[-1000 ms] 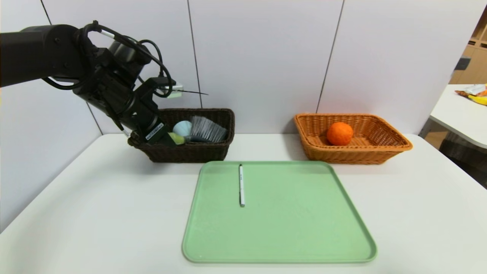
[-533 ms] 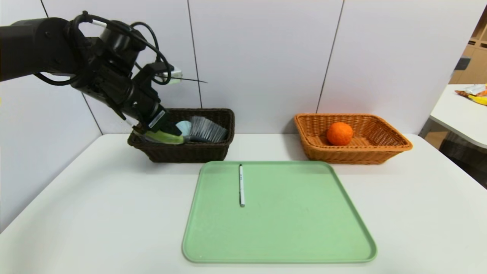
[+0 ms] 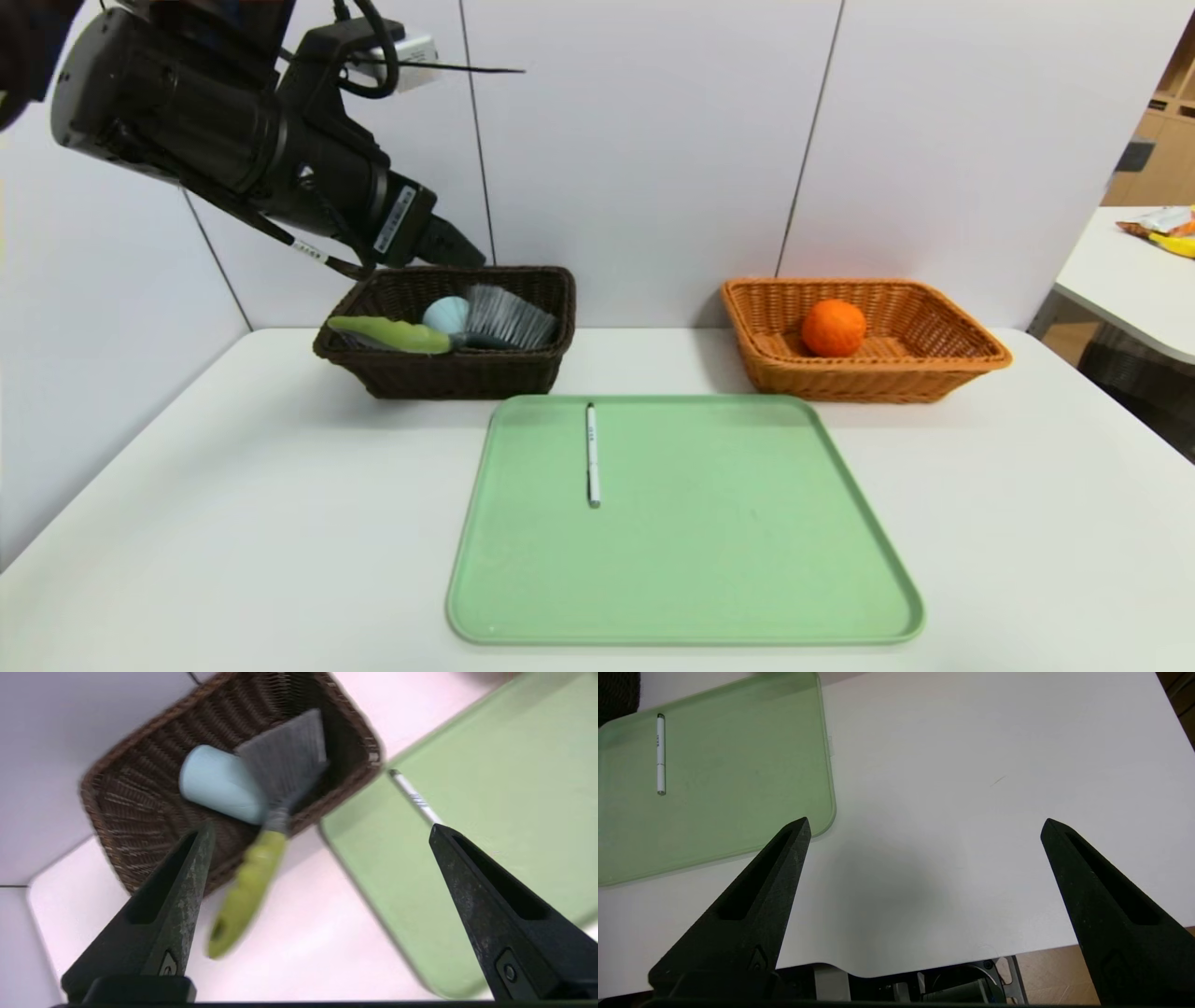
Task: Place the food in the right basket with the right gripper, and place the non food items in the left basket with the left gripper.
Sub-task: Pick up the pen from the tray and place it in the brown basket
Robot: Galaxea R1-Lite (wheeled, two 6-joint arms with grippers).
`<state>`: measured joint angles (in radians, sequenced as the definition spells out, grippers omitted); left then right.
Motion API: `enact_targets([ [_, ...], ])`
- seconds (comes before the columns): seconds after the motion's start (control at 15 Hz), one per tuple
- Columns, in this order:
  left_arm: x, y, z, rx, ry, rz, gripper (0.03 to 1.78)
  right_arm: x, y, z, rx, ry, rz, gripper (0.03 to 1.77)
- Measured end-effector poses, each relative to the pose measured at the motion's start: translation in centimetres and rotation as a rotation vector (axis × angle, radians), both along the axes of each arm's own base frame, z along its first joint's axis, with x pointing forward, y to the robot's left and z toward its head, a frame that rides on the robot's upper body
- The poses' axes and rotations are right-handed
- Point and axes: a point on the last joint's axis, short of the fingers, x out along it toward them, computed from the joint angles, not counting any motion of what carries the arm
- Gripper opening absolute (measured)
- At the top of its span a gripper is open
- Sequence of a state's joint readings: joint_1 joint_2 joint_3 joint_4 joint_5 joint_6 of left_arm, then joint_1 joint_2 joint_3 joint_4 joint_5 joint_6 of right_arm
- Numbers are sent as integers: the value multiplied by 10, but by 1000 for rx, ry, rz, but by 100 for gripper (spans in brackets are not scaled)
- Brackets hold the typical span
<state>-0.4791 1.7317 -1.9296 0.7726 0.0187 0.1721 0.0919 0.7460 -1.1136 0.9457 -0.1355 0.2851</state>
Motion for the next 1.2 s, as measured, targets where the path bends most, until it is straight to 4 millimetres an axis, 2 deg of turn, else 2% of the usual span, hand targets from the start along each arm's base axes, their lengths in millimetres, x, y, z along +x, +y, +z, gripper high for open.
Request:
enact_targets([
  [0.27, -46, -39, -1, -110, 117, 7, 166, 4, 0, -1, -2, 16, 2, 170],
  [0.47, -59, -76, -14, -191, 232, 61, 167, 17, 2, 0, -17, 58, 17, 170],
  [0.67, -49, -101, -35, -174, 291, 78, 168, 37, 6, -2, -2, 130, 98, 170],
  [0.87, -34, -120, -59, -167, 363, 140, 169, 55, 8, 2, 11, 108, 118, 170],
  [1.2, -9, -147, -108, -95, 416, 290, 169, 60, 8, 0, 11, 127, 96, 170],
])
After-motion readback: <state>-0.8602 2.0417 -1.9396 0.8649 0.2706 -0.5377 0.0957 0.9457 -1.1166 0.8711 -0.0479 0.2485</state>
